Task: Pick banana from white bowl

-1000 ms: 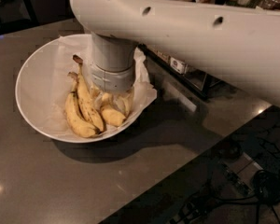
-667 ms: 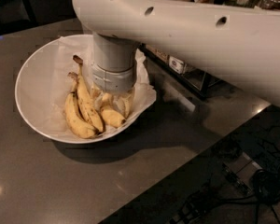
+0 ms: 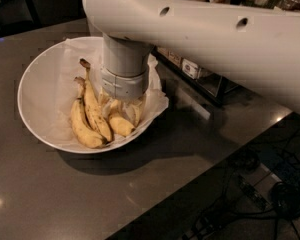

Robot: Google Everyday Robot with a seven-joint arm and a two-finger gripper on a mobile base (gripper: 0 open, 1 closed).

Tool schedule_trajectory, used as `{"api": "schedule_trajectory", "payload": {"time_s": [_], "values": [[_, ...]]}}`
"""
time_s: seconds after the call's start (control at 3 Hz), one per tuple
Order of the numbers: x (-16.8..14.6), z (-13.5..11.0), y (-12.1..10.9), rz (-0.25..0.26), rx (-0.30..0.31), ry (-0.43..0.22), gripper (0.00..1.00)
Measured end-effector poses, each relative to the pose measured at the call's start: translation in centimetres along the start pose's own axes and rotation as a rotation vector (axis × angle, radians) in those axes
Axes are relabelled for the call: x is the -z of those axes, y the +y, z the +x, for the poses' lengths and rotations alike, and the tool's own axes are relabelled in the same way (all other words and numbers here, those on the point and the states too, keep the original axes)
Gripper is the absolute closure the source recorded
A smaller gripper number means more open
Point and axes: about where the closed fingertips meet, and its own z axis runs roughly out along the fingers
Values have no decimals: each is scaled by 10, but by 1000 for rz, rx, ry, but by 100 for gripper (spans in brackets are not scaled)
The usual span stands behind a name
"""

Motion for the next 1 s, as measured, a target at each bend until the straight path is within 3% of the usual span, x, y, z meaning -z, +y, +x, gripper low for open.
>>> {"api": "schedule_trajectory", "payload": {"time_s": [0.67,1.0], "values": [[-1,-1,4,19,-34,7,88],[1,-2,8,50,-61,29,100]]}}
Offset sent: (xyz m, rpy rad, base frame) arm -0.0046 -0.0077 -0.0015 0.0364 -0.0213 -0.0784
